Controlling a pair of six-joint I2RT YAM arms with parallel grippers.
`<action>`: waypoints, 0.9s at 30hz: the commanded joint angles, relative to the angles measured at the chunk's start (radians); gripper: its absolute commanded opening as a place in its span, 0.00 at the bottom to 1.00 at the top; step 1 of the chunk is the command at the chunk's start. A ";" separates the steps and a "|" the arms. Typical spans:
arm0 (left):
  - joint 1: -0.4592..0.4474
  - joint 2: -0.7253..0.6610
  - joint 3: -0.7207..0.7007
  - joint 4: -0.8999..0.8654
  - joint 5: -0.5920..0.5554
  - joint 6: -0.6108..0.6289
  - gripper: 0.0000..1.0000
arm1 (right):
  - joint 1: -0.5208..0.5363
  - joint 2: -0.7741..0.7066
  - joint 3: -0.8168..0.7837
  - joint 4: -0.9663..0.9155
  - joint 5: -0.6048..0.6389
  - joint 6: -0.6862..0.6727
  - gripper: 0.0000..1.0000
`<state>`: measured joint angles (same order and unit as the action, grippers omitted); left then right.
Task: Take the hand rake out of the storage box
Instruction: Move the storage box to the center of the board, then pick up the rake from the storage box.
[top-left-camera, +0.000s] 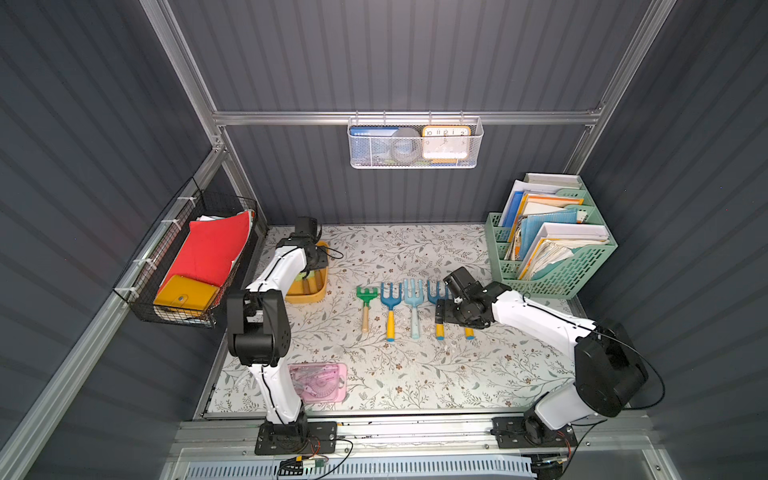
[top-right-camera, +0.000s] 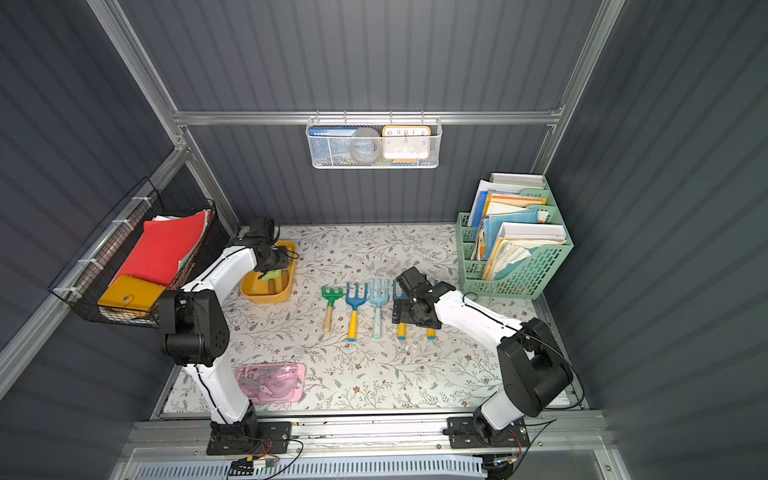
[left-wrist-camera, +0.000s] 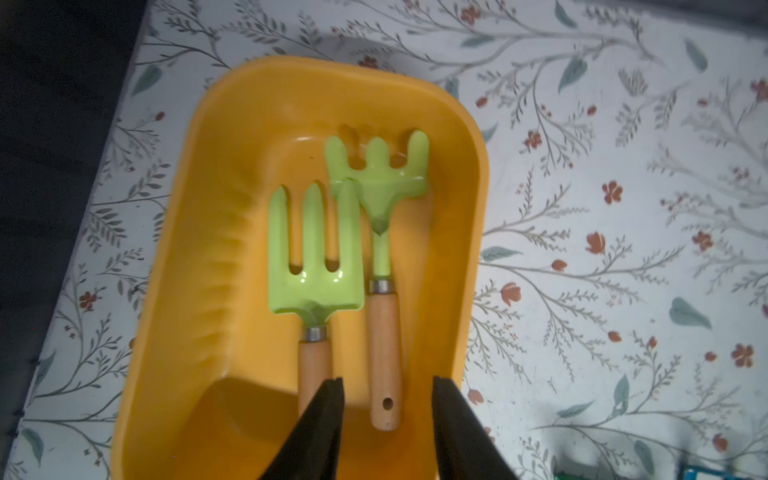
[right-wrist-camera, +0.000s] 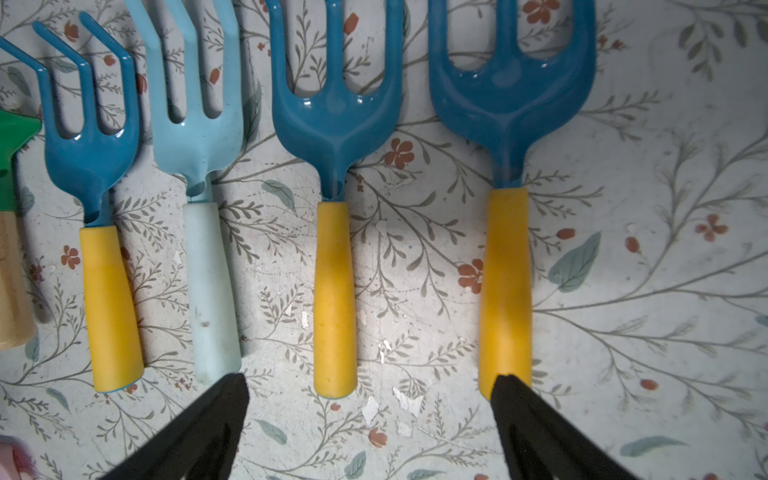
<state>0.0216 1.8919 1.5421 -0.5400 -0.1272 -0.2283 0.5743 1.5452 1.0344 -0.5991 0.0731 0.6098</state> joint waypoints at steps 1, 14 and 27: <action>0.043 -0.005 -0.037 0.008 0.074 -0.055 0.38 | 0.007 -0.016 0.018 -0.016 0.005 -0.003 0.96; 0.064 0.104 -0.043 0.078 0.194 -0.066 0.37 | 0.006 0.013 0.041 -0.023 0.005 -0.010 0.96; 0.064 0.186 -0.050 0.081 0.222 0.004 0.39 | 0.007 0.039 0.072 -0.036 0.003 -0.015 0.96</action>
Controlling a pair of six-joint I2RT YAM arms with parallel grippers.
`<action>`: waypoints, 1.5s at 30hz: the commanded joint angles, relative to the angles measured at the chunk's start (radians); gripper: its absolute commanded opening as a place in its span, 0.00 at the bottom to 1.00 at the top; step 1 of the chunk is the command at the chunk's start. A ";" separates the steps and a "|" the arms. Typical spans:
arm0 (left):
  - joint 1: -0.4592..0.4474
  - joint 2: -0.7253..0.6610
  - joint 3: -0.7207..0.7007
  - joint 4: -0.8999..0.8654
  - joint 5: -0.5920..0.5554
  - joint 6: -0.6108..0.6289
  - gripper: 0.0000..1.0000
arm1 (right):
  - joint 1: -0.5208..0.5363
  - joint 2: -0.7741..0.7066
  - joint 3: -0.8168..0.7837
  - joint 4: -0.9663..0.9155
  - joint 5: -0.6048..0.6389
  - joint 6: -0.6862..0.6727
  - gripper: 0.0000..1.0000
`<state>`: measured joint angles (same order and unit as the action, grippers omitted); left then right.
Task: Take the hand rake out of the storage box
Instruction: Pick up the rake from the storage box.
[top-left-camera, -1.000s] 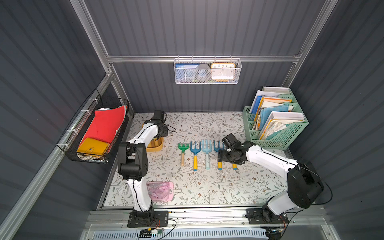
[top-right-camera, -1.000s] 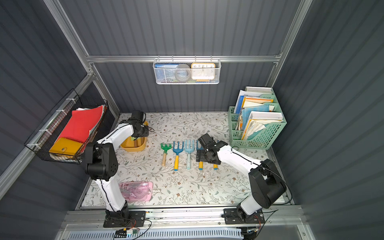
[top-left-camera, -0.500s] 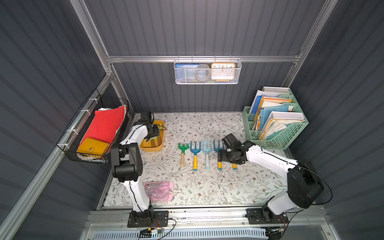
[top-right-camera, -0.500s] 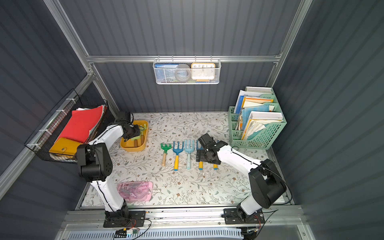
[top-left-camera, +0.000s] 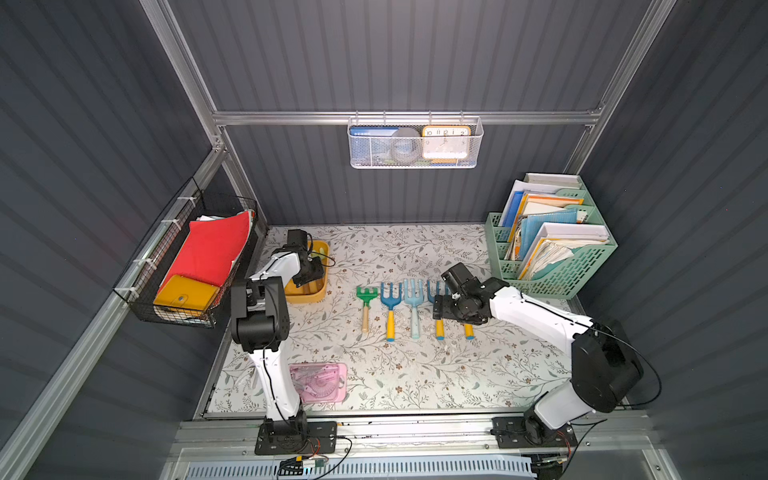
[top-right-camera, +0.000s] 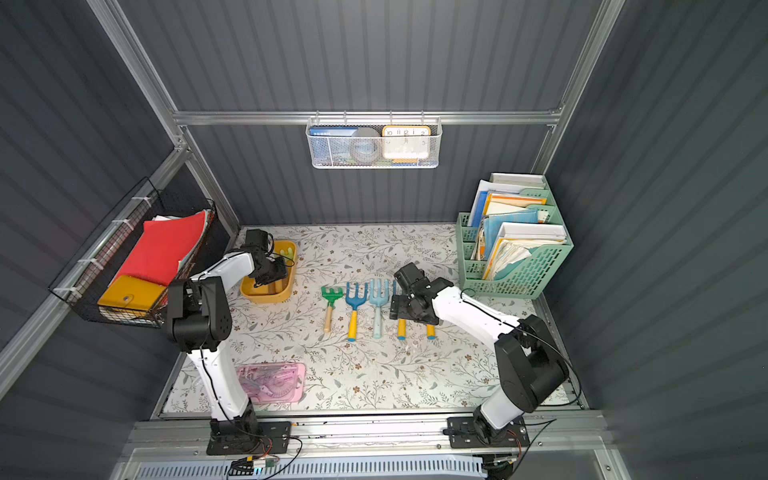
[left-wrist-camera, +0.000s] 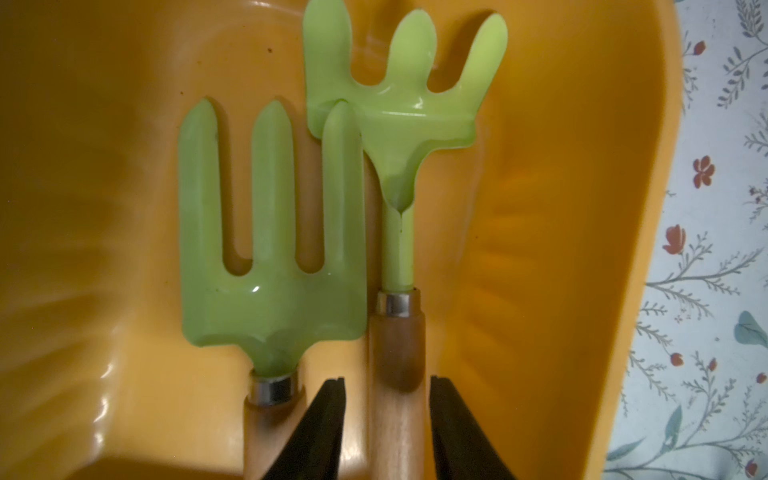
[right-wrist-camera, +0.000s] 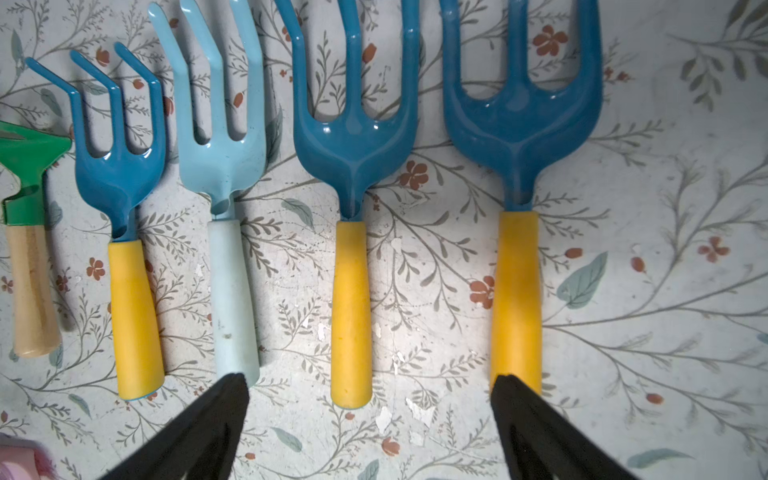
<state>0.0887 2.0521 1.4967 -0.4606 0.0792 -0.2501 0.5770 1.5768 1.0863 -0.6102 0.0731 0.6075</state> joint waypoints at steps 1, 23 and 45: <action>-0.002 0.034 -0.006 0.002 0.014 0.026 0.39 | 0.005 0.008 0.019 -0.026 0.003 -0.012 0.96; -0.003 -0.011 0.052 -0.032 -0.079 0.008 0.15 | 0.005 -0.001 0.014 -0.025 0.002 -0.012 0.96; -0.208 -0.239 0.033 -0.121 -0.151 -0.023 0.12 | 0.008 -0.047 -0.012 -0.022 0.030 0.001 0.96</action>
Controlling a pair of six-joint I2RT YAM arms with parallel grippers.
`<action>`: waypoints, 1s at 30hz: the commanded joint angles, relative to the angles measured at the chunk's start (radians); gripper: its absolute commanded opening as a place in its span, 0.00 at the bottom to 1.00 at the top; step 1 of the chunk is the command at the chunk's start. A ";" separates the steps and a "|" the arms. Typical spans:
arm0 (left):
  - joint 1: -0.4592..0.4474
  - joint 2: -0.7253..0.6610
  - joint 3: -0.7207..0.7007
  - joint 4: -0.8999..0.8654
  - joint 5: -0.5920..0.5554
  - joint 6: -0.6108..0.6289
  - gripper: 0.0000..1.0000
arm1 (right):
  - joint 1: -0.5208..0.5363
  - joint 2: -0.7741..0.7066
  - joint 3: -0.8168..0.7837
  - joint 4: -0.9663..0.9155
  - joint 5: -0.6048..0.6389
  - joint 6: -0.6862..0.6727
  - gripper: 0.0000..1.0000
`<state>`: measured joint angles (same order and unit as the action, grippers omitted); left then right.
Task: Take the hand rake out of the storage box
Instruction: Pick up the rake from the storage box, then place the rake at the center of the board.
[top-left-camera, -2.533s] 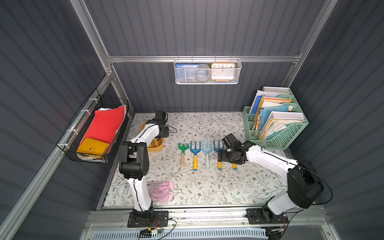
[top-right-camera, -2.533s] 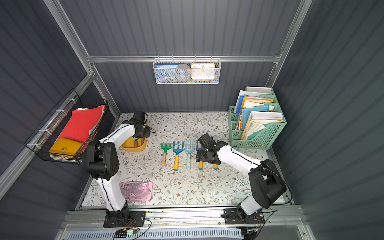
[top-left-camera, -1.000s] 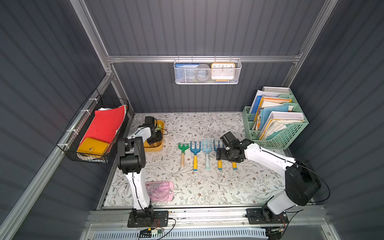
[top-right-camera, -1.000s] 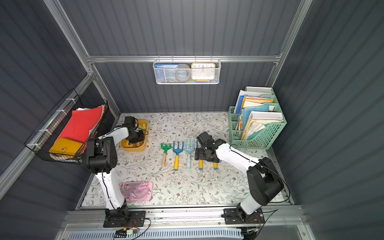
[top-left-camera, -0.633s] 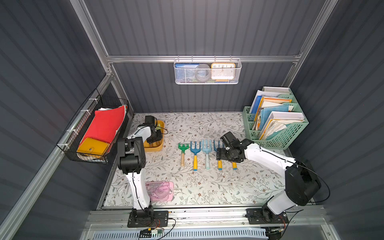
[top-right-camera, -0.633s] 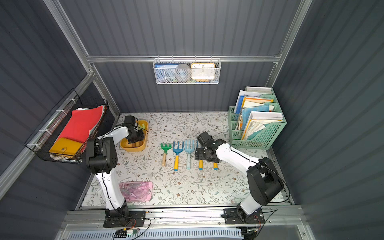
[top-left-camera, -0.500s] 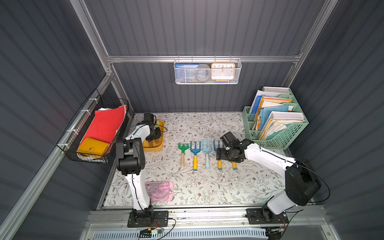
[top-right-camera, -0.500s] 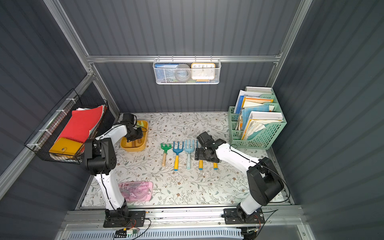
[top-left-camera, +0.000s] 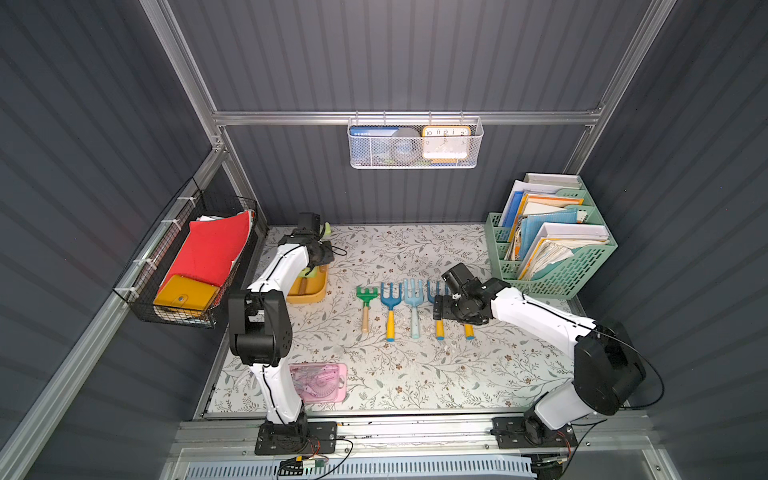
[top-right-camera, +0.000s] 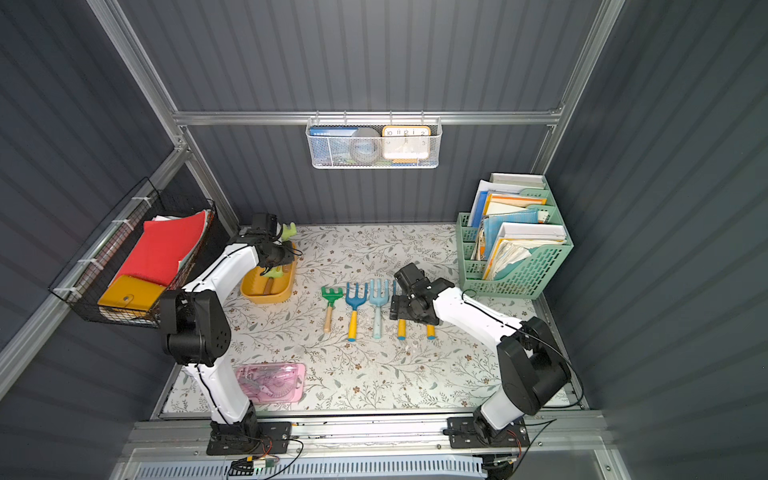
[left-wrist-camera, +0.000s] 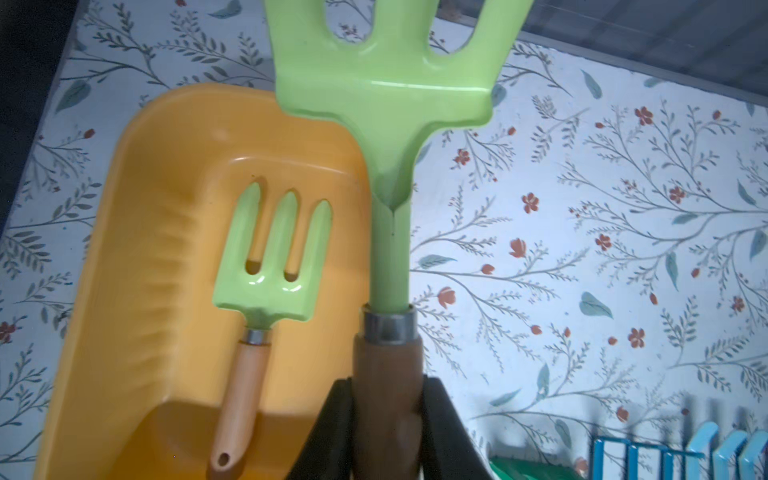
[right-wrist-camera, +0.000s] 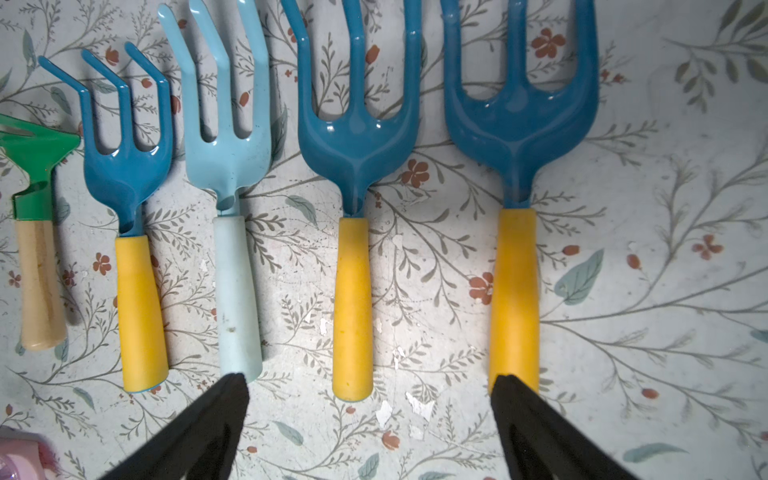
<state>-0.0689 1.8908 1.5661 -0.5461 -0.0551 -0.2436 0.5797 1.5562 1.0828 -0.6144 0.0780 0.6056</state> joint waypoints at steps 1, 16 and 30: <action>-0.068 -0.093 -0.058 -0.034 -0.011 -0.043 0.12 | 0.006 -0.027 -0.010 -0.018 0.029 0.003 0.96; -0.239 -0.309 -0.456 0.041 -0.037 -0.212 0.12 | 0.006 -0.039 -0.015 -0.018 0.022 0.002 0.96; -0.239 -0.338 -0.604 0.059 -0.036 -0.247 0.12 | 0.005 -0.048 -0.023 -0.018 0.020 0.005 0.96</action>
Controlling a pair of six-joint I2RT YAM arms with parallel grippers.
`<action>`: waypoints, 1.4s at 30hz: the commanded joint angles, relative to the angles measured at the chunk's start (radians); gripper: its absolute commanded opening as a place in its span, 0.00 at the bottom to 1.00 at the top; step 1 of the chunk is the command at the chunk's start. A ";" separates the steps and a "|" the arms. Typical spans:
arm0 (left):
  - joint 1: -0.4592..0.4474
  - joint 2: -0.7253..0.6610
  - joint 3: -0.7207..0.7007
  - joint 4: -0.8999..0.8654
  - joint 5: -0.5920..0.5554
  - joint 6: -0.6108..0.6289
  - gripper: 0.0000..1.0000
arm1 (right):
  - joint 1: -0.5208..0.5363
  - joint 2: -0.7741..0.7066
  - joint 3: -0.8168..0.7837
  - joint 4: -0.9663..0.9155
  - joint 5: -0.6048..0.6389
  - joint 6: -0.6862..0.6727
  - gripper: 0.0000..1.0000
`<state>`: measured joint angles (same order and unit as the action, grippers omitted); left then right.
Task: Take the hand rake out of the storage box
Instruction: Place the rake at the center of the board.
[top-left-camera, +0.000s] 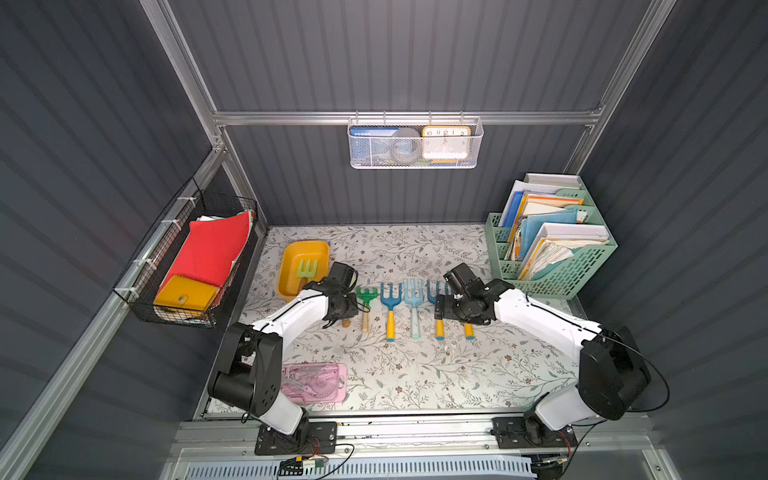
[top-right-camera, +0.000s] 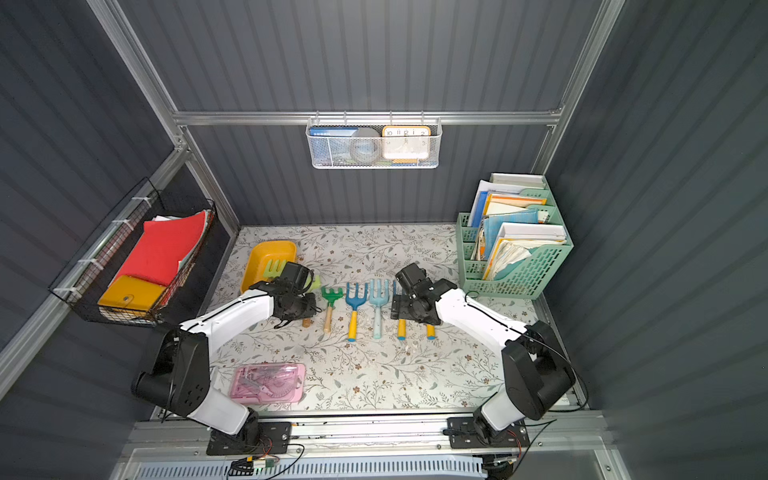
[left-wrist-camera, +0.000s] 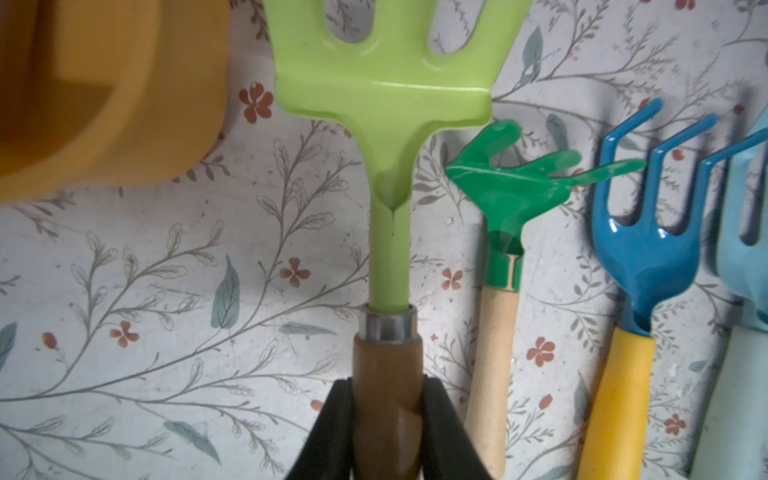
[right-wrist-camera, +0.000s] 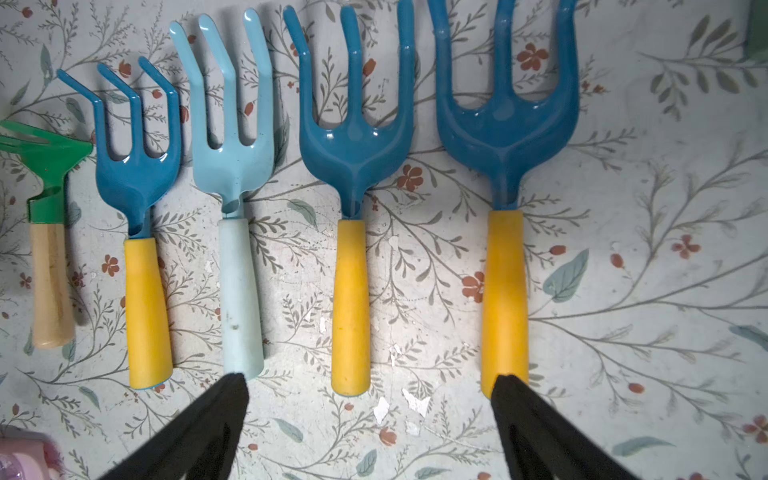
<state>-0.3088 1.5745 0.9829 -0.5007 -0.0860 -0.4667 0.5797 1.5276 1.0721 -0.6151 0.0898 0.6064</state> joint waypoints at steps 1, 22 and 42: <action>0.001 -0.023 -0.027 0.016 -0.002 -0.026 0.12 | 0.006 -0.021 -0.012 -0.018 0.009 0.004 0.96; 0.010 0.039 -0.068 0.016 -0.007 0.014 0.10 | 0.006 -0.017 -0.024 -0.004 0.004 0.004 0.96; 0.029 0.073 -0.059 0.005 0.028 0.017 0.22 | 0.005 -0.021 -0.026 -0.003 0.005 0.004 0.96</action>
<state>-0.2825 1.6367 0.9188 -0.4660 -0.0669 -0.4618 0.5797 1.5246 1.0599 -0.6132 0.0895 0.6090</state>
